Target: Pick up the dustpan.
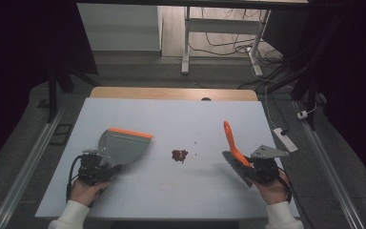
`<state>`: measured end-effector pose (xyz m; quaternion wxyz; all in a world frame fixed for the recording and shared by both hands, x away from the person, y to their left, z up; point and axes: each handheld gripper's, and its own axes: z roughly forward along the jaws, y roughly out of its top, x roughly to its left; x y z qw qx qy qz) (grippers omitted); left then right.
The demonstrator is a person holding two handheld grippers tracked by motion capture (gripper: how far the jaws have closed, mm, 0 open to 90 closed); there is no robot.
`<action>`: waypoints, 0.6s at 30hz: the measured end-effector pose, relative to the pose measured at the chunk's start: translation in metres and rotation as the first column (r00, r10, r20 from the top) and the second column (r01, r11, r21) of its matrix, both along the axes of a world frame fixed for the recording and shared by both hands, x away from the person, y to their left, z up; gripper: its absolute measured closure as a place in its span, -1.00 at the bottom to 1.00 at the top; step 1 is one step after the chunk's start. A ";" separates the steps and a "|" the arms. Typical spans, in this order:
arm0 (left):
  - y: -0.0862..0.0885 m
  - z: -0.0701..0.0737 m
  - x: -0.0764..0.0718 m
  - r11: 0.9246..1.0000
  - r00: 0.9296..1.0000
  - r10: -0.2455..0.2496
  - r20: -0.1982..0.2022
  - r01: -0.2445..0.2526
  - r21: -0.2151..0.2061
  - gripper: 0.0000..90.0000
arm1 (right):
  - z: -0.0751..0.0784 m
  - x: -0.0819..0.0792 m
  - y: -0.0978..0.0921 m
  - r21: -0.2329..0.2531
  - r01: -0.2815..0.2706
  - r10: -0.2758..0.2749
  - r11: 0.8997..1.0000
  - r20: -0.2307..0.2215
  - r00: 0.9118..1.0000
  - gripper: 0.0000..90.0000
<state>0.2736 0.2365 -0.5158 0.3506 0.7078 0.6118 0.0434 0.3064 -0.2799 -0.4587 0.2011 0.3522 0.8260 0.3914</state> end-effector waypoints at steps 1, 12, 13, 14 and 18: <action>0.001 0.000 0.001 1.000 1.000 -0.009 0.011 0.009 -0.001 0.37 | 0.000 0.000 0.000 0.000 -0.001 0.001 1.000 -0.002 1.000 0.56; 0.002 -0.001 0.012 0.996 0.994 -0.088 0.058 0.088 0.009 0.37 | 0.000 0.001 0.002 0.003 0.003 -0.003 1.000 0.001 1.000 0.56; 0.002 -0.001 0.014 0.996 0.994 -0.093 0.063 0.093 0.010 0.37 | 0.000 0.001 0.003 0.002 0.004 -0.004 1.000 0.001 1.000 0.56; 0.002 -0.001 0.014 0.996 0.994 -0.093 0.063 0.093 0.010 0.37 | 0.000 0.001 0.004 -0.001 0.001 -0.001 1.000 0.002 1.000 0.56; 0.001 0.001 0.022 0.992 0.988 -0.123 0.092 0.121 0.020 0.37 | 0.000 0.002 0.005 -0.003 0.003 -0.003 1.000 0.006 1.000 0.56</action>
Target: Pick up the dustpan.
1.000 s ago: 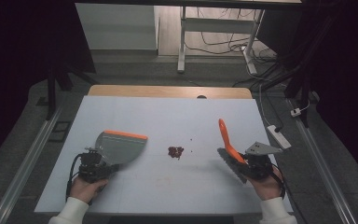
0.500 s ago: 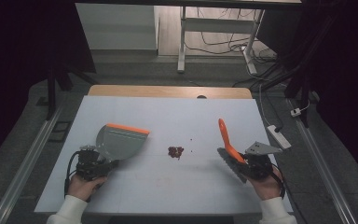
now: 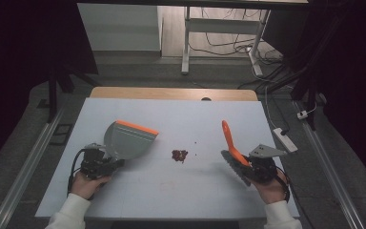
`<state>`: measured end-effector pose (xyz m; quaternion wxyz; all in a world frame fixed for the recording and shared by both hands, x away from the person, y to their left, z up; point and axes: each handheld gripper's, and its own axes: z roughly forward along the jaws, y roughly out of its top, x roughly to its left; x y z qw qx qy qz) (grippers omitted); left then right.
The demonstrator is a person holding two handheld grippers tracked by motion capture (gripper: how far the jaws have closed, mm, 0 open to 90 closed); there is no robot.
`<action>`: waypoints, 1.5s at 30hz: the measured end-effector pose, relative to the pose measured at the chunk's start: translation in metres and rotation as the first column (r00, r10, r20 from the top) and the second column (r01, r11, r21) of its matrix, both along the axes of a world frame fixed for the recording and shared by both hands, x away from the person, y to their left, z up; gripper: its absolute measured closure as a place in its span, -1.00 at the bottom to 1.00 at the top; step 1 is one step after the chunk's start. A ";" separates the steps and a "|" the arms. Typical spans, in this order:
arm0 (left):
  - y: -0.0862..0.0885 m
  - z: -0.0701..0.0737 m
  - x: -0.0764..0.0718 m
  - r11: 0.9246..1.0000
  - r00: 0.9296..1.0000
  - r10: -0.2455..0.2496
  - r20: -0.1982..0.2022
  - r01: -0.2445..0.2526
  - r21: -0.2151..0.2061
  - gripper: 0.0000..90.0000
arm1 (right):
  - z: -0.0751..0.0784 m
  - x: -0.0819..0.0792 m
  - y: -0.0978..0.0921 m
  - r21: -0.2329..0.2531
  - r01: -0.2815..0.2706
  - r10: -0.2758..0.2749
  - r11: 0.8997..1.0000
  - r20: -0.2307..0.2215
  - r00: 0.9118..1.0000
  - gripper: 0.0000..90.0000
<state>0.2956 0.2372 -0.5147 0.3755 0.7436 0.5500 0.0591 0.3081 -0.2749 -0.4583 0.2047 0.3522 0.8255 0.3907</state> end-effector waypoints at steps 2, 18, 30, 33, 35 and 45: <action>0.001 0.002 0.003 1.000 1.000 -0.015 0.013 0.015 -0.007 0.37 | 0.000 0.001 0.000 -0.003 0.002 -0.002 1.000 0.004 1.000 0.56; -0.004 0.011 -0.011 0.992 0.989 -0.127 0.082 0.128 -0.012 0.37 | 0.002 0.004 0.011 -0.012 -0.002 0.002 1.000 0.010 1.000 0.56; -0.006 0.015 -0.016 0.977 0.973 -0.211 0.095 0.213 -0.010 0.37 | 0.003 0.005 0.008 -0.006 0.005 -0.005 1.000 0.013 1.000 0.56; -0.005 0.016 -0.017 0.974 0.969 -0.225 0.099 0.227 -0.006 0.37 | 0.005 0.005 0.008 -0.002 0.005 -0.005 1.000 0.017 1.000 0.56; -0.005 0.017 -0.017 0.971 0.966 -0.239 0.102 0.240 0.000 0.37 | 0.006 0.005 0.009 -0.001 0.005 -0.005 1.000 0.020 1.000 0.56; -0.007 0.018 -0.019 0.959 0.954 -0.285 0.098 0.283 0.034 0.37 | 0.006 0.014 0.015 0.011 0.001 -0.001 1.000 0.013 1.000 0.56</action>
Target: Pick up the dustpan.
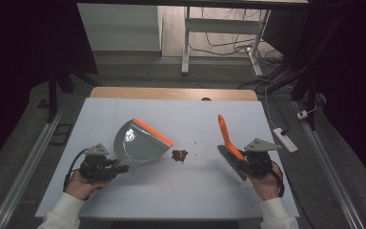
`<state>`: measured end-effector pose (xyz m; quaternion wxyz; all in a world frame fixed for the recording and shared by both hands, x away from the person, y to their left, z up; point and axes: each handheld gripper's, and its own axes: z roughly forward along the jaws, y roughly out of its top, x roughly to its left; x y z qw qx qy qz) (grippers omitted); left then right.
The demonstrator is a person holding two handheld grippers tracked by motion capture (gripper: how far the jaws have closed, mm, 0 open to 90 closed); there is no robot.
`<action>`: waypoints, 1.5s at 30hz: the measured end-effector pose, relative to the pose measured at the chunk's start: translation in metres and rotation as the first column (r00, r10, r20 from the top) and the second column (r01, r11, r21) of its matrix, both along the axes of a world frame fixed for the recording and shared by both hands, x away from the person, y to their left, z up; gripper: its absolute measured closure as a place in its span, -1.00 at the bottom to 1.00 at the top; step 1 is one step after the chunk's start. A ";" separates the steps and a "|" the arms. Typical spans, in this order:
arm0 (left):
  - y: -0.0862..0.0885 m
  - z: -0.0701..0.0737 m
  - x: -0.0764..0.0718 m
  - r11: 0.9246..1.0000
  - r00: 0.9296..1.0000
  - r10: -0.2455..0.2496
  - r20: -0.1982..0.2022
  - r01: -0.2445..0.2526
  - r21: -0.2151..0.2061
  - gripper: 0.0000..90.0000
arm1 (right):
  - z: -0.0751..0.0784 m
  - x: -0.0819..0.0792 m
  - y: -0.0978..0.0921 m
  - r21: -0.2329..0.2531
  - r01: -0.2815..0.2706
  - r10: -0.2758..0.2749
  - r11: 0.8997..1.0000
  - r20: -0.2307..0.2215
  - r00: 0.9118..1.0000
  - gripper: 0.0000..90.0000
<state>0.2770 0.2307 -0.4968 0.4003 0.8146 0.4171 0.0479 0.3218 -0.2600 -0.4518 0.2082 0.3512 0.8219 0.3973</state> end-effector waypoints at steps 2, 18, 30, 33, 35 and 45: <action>-0.001 0.000 0.000 1.000 1.000 -0.008 -0.003 0.008 0.011 0.37 | 0.000 0.002 0.002 0.003 0.000 0.000 1.000 -0.001 1.000 0.56; -0.014 0.006 -0.006 0.994 0.995 -0.097 -0.006 0.097 0.040 0.37 | 0.007 0.020 0.023 0.007 -0.029 0.029 1.000 0.011 1.000 0.56; -0.022 0.006 -0.009 0.988 0.990 -0.139 -0.022 0.140 0.072 0.37 | 0.010 0.036 0.040 0.020 -0.046 0.046 0.999 0.008 0.999 0.56; -0.024 0.004 -0.009 0.985 0.989 -0.144 -0.028 0.146 0.090 0.37 | 0.010 0.040 0.046 0.027 -0.052 0.052 0.998 0.007 0.999 0.56; -0.025 0.003 -0.009 0.983 0.988 -0.151 -0.036 0.154 0.104 0.37 | 0.010 0.043 0.049 0.029 -0.056 0.055 0.998 0.009 0.998 0.56; -0.028 0.002 -0.011 0.974 0.980 -0.185 -0.065 0.192 0.123 0.37 | 0.006 0.056 0.066 0.037 -0.072 0.072 0.997 0.008 0.997 0.56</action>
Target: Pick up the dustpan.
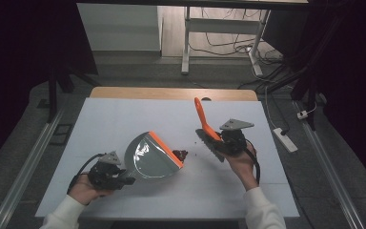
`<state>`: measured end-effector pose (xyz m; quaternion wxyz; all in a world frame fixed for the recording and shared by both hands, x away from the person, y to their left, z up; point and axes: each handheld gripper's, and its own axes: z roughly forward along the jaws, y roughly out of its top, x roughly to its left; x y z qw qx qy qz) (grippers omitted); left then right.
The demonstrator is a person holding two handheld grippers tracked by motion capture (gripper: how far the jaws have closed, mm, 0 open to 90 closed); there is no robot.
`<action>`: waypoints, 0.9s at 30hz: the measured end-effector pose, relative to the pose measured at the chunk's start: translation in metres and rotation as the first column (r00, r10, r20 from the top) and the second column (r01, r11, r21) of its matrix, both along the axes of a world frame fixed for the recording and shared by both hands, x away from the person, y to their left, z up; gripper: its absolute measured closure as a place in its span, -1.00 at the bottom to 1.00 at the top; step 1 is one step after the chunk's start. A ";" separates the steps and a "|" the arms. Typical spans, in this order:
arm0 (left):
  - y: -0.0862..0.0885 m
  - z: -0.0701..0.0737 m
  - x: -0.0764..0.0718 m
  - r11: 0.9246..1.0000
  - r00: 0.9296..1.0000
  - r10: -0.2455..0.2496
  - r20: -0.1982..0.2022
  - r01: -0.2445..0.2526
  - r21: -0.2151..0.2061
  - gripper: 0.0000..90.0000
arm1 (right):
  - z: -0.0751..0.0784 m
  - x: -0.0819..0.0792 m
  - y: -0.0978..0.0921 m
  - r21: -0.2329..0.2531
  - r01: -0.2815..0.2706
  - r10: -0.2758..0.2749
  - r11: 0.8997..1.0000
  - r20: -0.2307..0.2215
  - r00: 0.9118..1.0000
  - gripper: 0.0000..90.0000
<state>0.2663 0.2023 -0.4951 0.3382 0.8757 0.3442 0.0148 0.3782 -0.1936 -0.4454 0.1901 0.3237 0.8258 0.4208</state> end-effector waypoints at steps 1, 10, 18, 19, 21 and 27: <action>0.000 -0.001 0.000 1.000 1.000 -0.004 -0.002 0.004 0.001 0.37 | -0.001 0.001 0.001 -0.001 -0.001 0.001 1.000 -0.001 1.000 0.56; 0.001 -0.007 0.000 0.999 0.999 -0.015 -0.051 0.017 0.039 0.37 | -0.007 0.013 0.004 0.007 0.013 -0.013 1.000 -0.013 1.000 0.56; -0.003 -0.011 0.000 0.998 0.996 -0.048 -0.072 0.051 0.045 0.37 | -0.015 0.023 0.008 -0.006 0.030 -0.030 1.000 -0.028 0.999 0.56; -0.003 -0.011 0.000 0.997 0.996 -0.056 -0.075 0.059 0.046 0.37 | -0.016 0.023 0.008 -0.004 0.033 -0.033 0.999 -0.030 0.999 0.56; -0.004 -0.012 0.000 0.997 0.995 -0.062 -0.082 0.065 0.041 0.37 | -0.016 0.025 0.008 -0.004 0.035 -0.035 0.999 -0.031 0.999 0.56; -0.010 -0.014 0.001 0.996 0.993 -0.072 -0.094 0.077 0.047 0.37 | -0.021 0.031 0.009 -0.014 0.045 -0.045 0.999 -0.033 0.998 0.56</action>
